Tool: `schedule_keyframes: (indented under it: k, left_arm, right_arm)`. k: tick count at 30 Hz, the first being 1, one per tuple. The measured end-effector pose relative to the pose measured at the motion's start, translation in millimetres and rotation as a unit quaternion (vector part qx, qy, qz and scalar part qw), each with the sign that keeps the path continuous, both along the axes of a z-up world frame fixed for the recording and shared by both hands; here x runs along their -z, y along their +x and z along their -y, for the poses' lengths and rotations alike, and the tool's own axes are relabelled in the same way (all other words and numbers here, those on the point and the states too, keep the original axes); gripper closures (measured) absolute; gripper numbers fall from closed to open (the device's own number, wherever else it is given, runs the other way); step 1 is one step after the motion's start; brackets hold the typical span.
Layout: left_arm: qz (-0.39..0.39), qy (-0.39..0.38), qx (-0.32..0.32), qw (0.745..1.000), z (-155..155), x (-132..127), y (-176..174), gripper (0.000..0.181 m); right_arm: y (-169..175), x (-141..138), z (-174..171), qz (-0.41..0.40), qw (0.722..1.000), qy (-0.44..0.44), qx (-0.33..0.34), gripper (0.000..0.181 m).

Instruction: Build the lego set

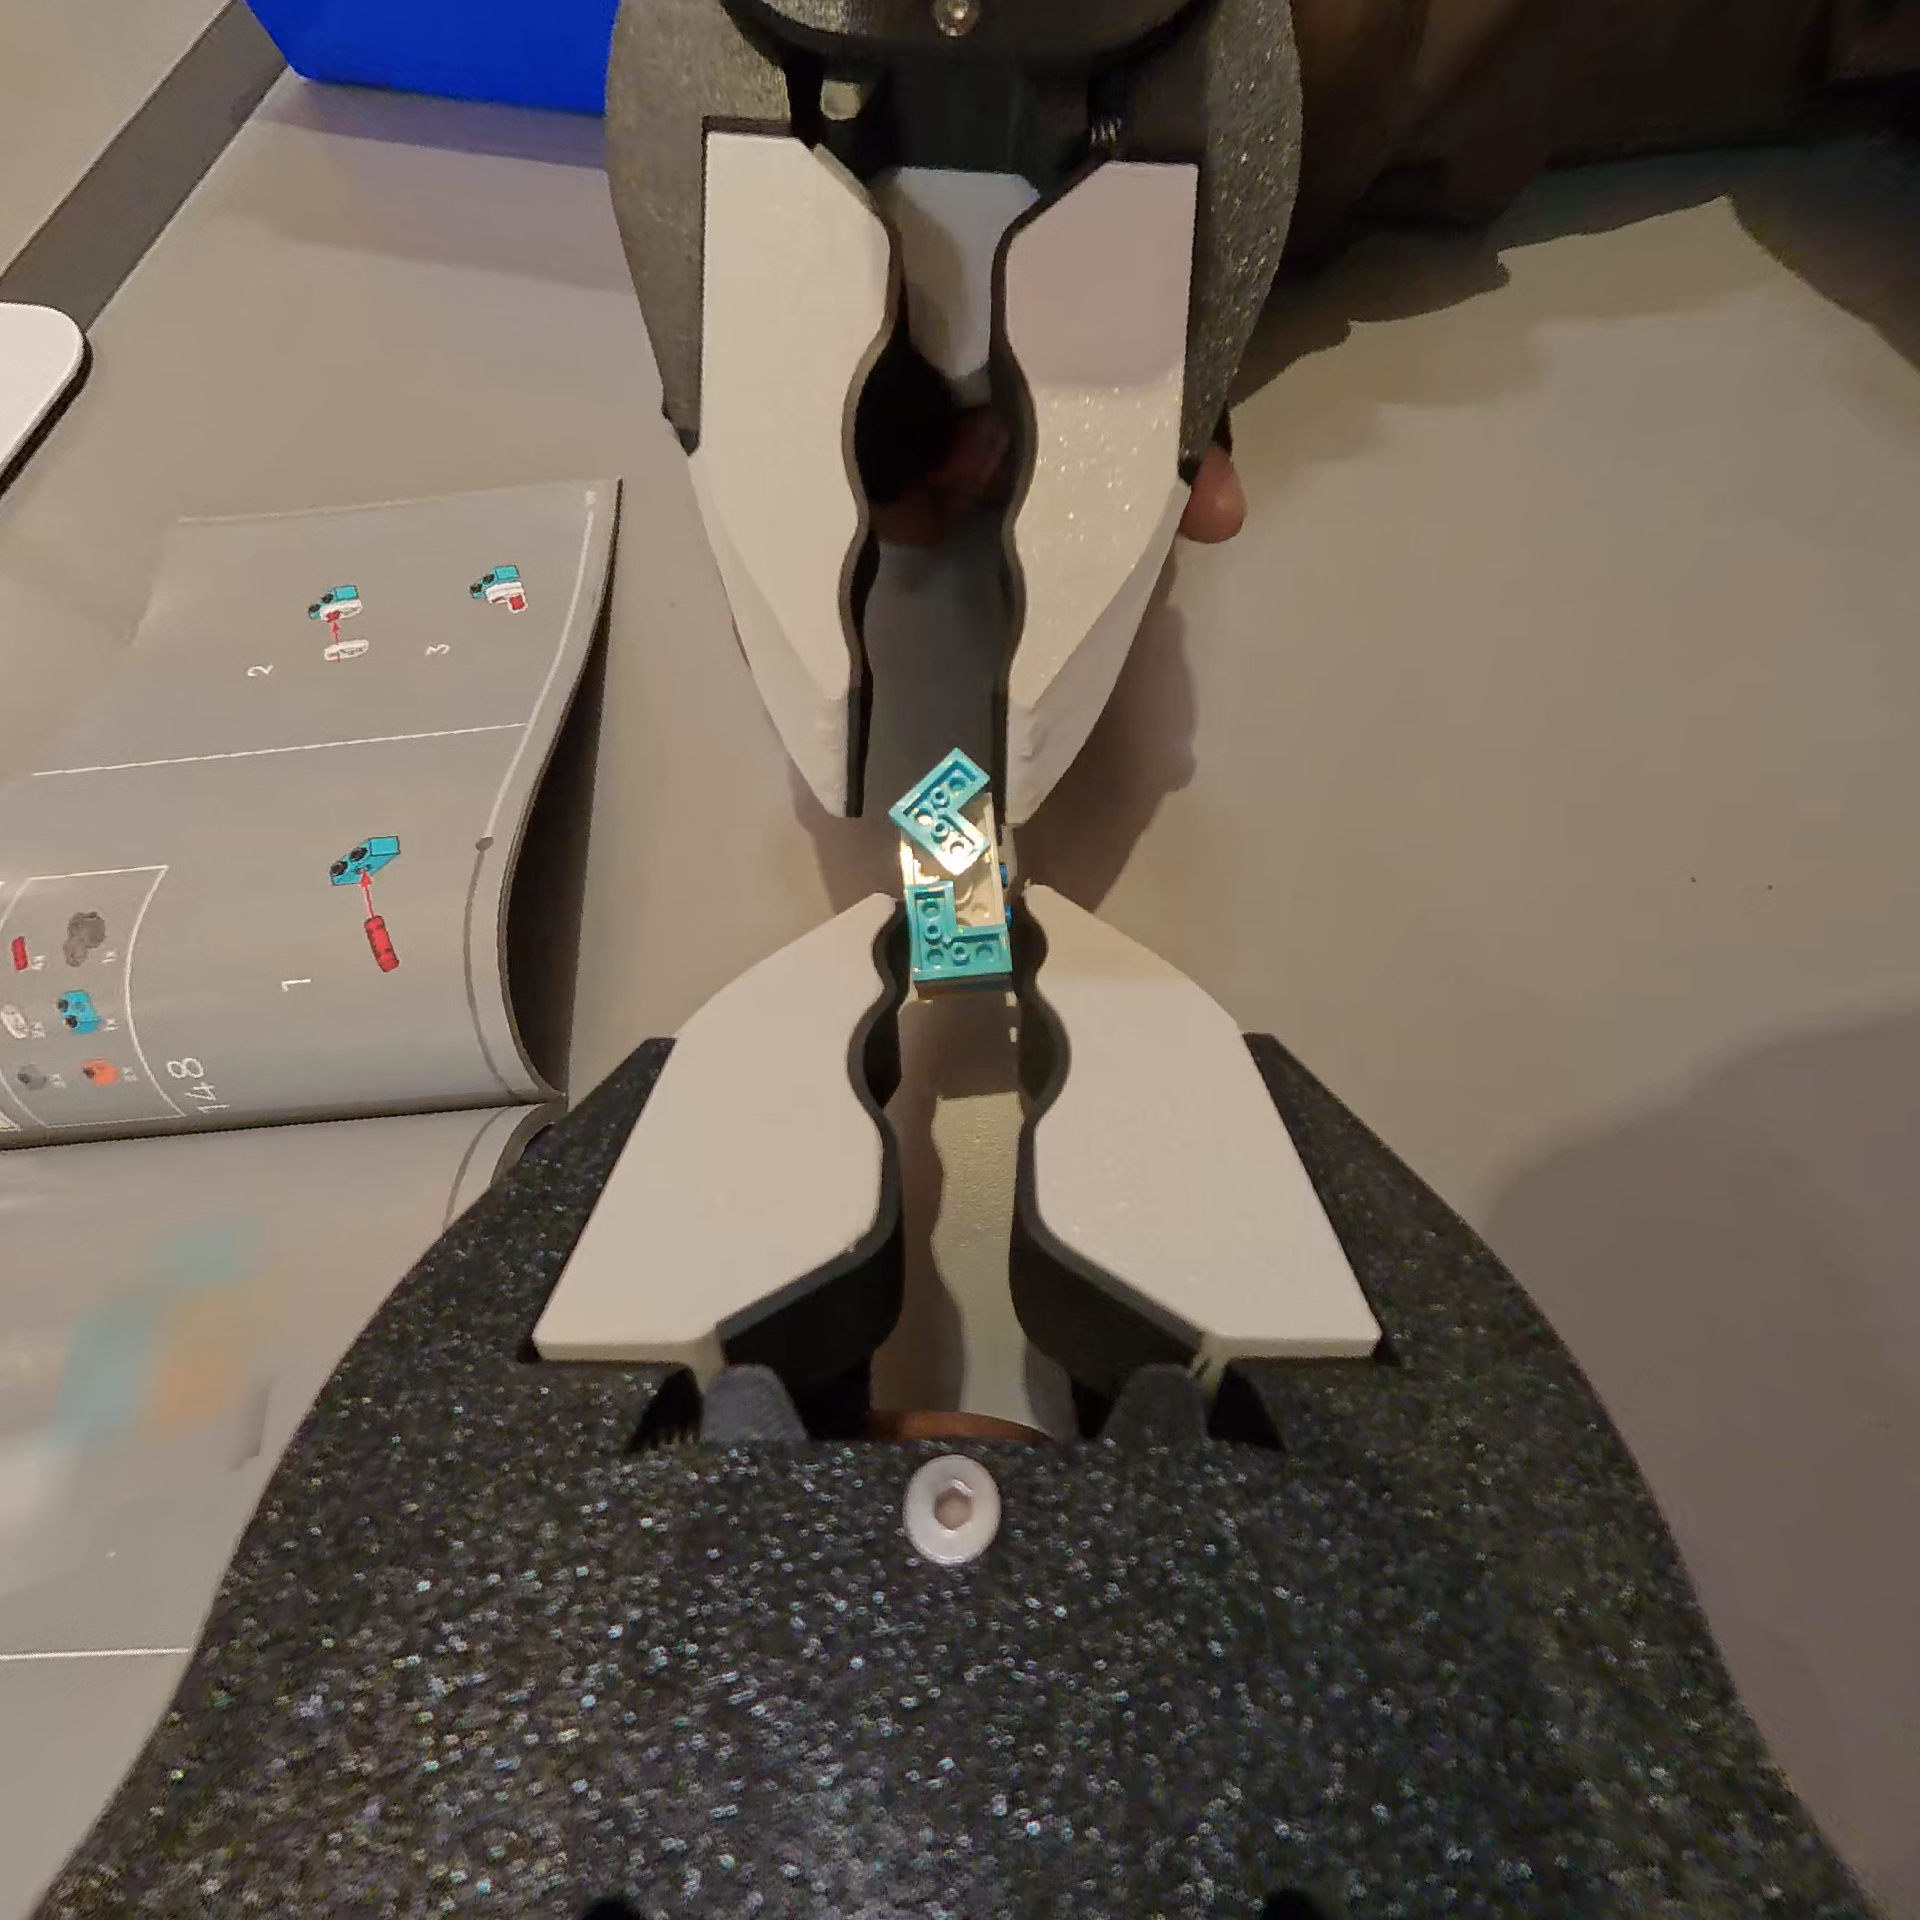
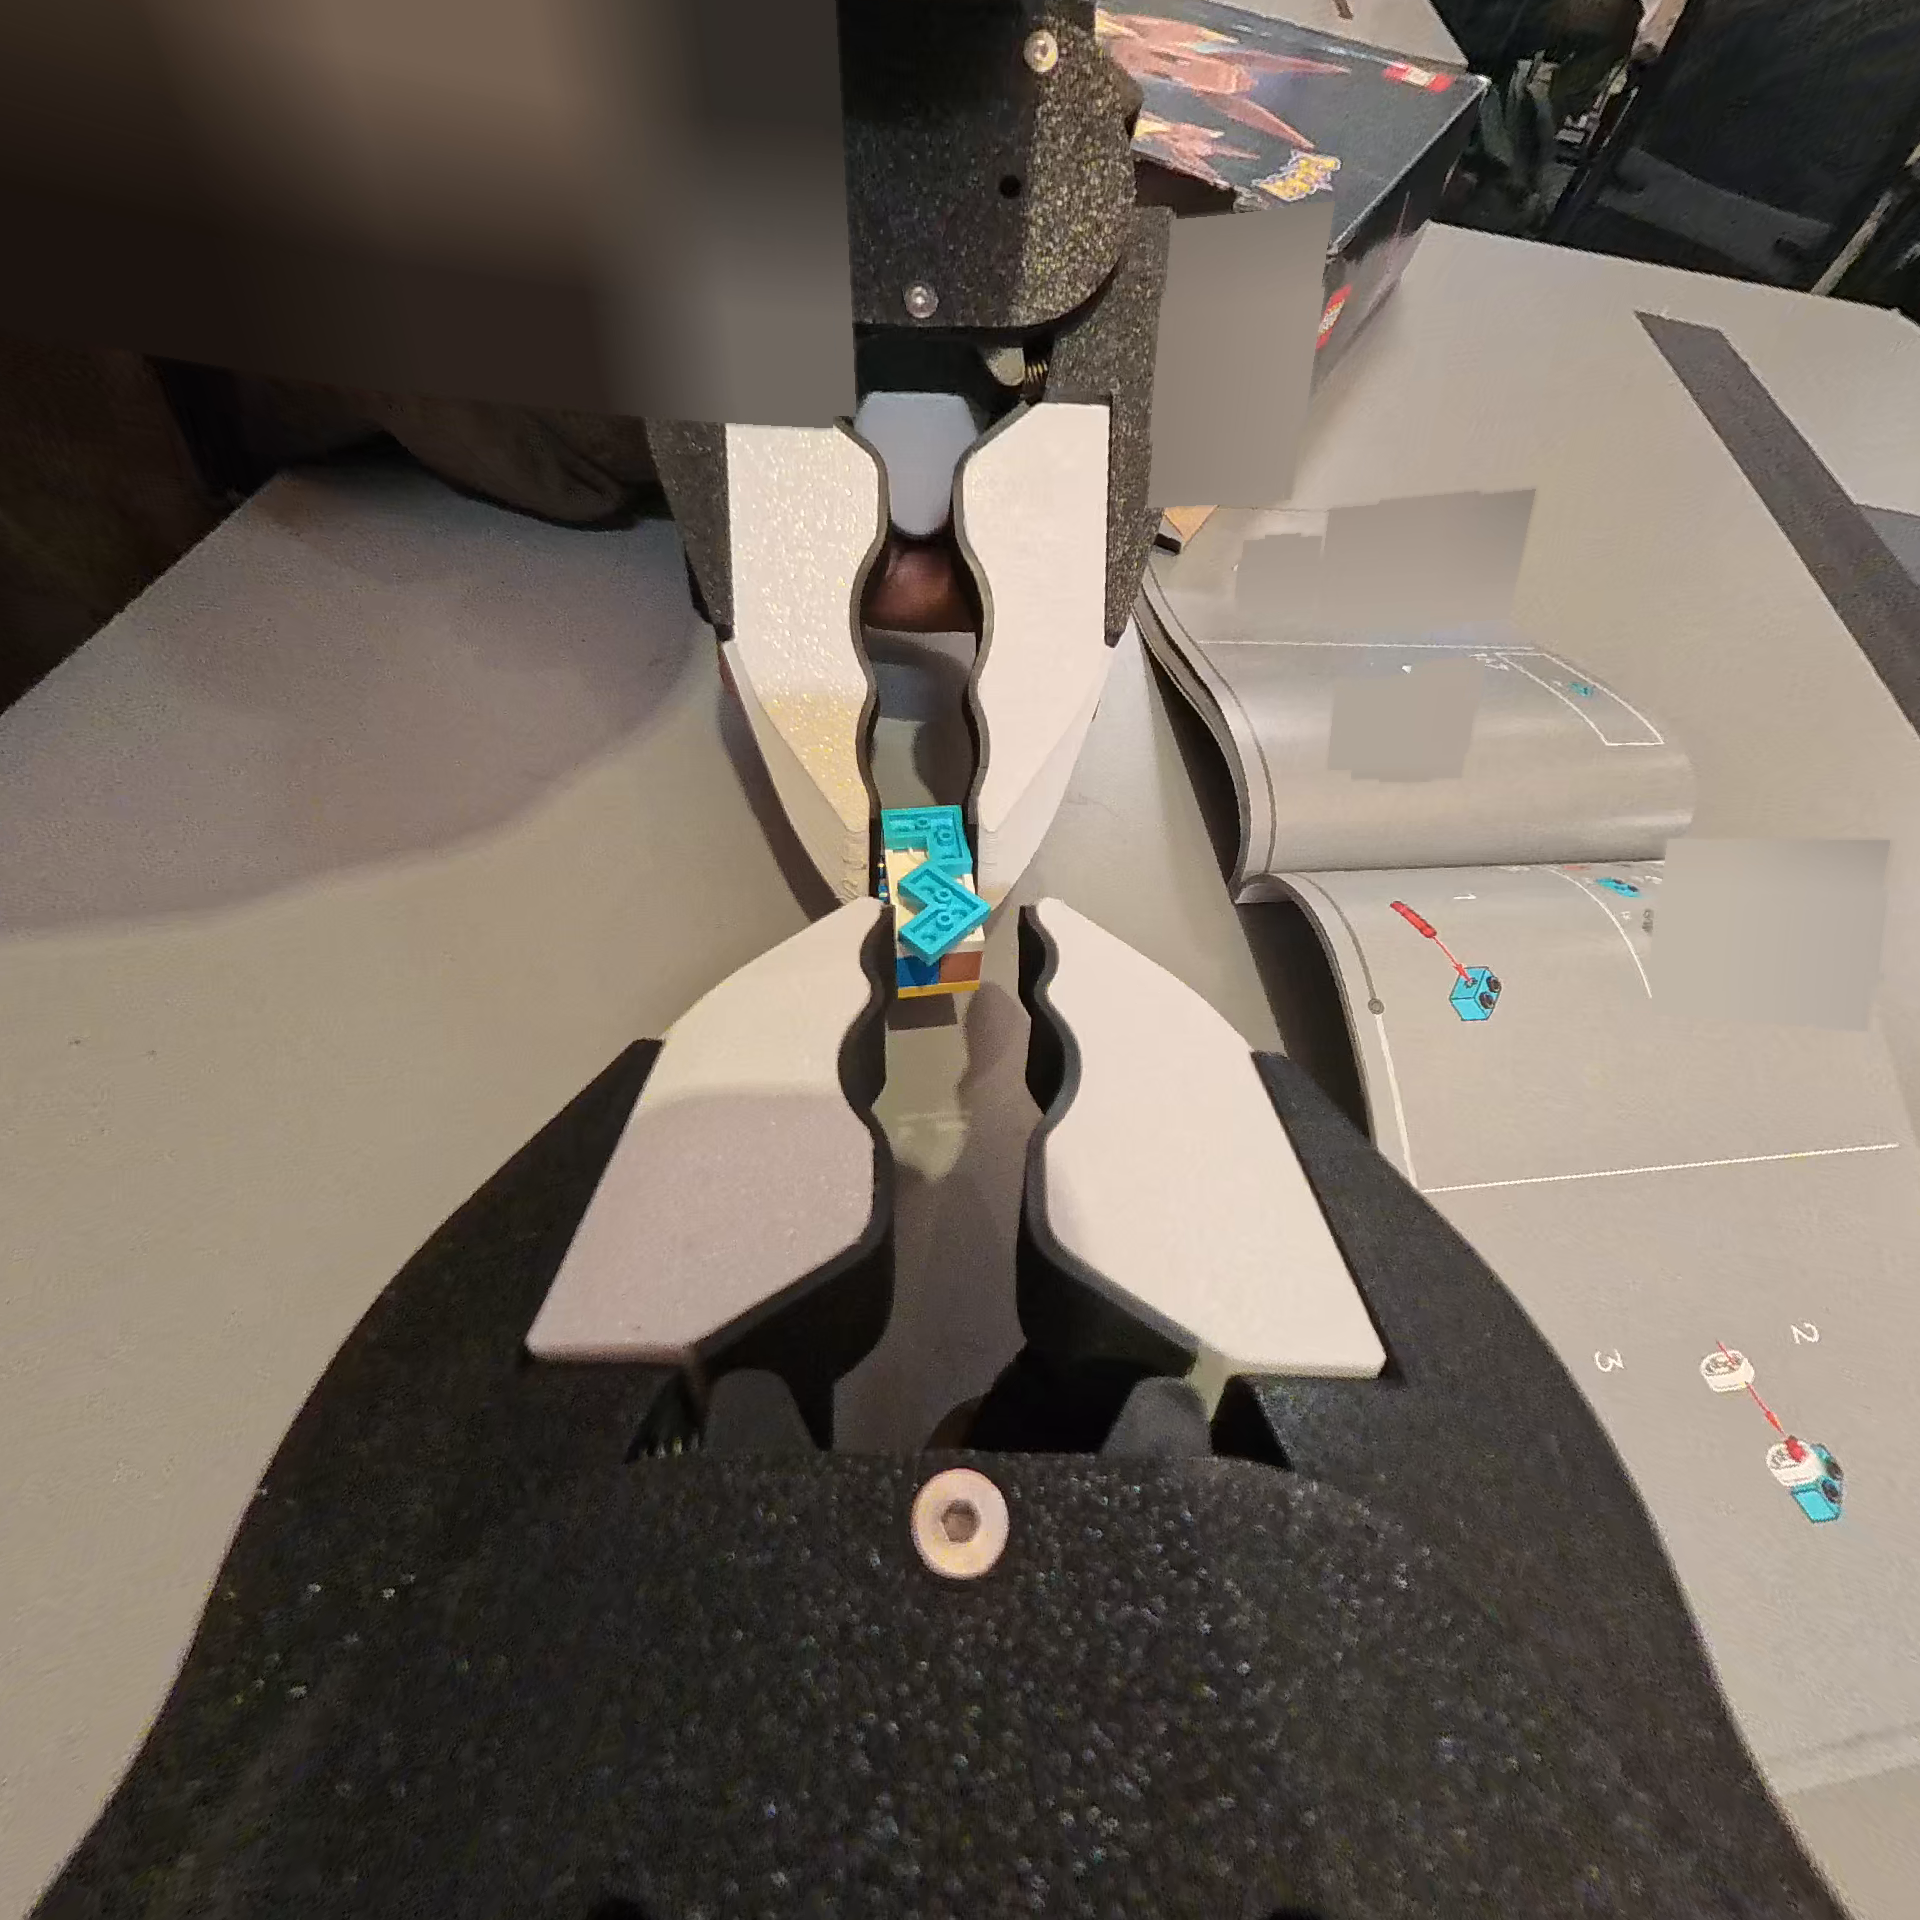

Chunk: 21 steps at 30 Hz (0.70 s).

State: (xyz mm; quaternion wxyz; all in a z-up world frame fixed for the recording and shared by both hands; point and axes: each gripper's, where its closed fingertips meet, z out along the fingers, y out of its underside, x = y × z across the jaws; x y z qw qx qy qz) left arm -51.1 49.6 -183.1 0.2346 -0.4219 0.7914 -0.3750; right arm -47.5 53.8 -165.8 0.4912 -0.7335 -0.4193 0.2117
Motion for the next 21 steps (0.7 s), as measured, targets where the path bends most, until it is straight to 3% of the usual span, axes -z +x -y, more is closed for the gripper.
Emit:
schedule_keyframes:
  k: [11,21]
  left_arm:
    - [0.006,-0.004,0.064,0.998,20,-2,-8,0.163]
    - [0.015,0.003,0.126,0.992,39,-3,-18,0.163]
  right_arm:
    - [-7,-16,27,-0.075,0.990,-0.019,-0.115,0.148]
    - [-16,-10,41,-0.061,0.984,-0.044,-0.163,0.151]
